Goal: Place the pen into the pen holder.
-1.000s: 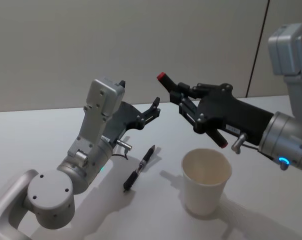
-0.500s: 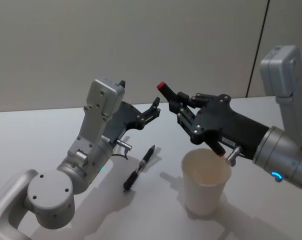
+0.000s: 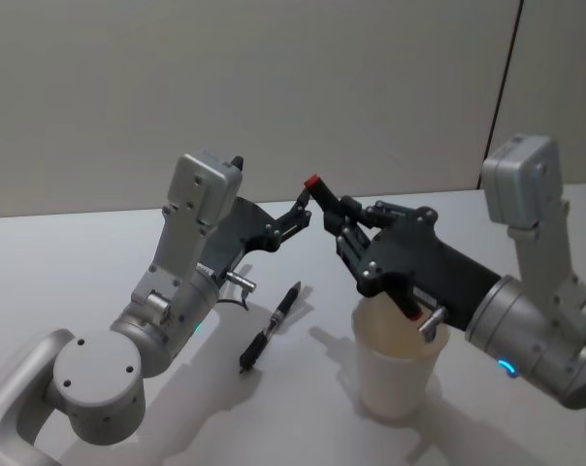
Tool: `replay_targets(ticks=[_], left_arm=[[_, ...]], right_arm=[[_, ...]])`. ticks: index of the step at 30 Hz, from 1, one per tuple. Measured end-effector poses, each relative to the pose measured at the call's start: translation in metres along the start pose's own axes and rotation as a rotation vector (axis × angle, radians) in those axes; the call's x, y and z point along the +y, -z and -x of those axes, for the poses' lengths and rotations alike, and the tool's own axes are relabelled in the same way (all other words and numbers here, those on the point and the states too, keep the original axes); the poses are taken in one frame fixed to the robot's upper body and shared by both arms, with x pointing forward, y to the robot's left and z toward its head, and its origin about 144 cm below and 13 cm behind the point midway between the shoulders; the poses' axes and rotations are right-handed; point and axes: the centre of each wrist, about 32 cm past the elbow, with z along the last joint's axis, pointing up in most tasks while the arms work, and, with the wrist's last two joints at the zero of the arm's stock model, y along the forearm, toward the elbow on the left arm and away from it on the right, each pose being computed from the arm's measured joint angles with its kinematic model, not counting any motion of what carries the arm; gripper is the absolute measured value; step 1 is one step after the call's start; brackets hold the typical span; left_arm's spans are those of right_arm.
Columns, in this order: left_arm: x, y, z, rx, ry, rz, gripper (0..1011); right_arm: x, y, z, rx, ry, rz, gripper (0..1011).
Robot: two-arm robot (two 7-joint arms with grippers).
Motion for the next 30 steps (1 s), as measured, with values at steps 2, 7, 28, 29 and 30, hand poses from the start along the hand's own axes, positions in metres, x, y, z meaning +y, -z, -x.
replay_targets(ticks=[2, 7, 28, 29, 30], left_arm=[[0.0, 0.0, 0.0, 0.0, 0.0, 0.0, 1001], [0.0, 0.0, 0.0, 0.0, 0.0, 0.0, 1001], [0.0, 0.0, 0.0, 0.0, 0.0, 0.0, 1001], [0.0, 0.0, 0.0, 0.0, 0.0, 0.0, 1001], [0.0, 0.0, 0.0, 0.0, 0.0, 0.0, 1001]], right_arm=[[0.001, 0.005, 0.002, 0.004, 0.006, 0.004, 181], [0.001, 0.015, 0.006, 0.009, 0.024, 0.011, 181], [0.0, 0.029, 0.011, 0.019, 0.051, 0.022, 346], [0.0, 0.029, 0.011, 0.019, 0.051, 0.022, 370], [0.0, 0.029, 0.011, 0.019, 0.052, 0.022, 391]])
